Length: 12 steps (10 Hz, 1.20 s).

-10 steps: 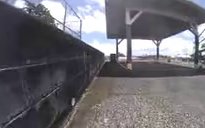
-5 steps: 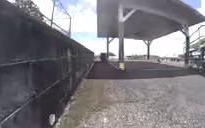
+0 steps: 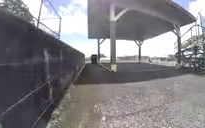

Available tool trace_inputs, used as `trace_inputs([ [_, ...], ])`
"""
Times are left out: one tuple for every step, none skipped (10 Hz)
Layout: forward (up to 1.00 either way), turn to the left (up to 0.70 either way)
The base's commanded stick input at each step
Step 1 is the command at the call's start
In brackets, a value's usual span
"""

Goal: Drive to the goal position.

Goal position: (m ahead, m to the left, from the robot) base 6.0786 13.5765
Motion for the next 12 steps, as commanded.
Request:
trace_inputs([
  [0.70, 0.00],
  [0.70, 0.14],
  [0.70, 0.28],
  [0.70, 0.35],
  [0.70, 0.35],
  [0.70, 0.35],
  [0.70, 0.35],
  [0.70, 0.35],
  [0.70, 0.18],
  [0.70, 0.00],
  [0.70, 0.00],
  [0.70, 0.00],
])
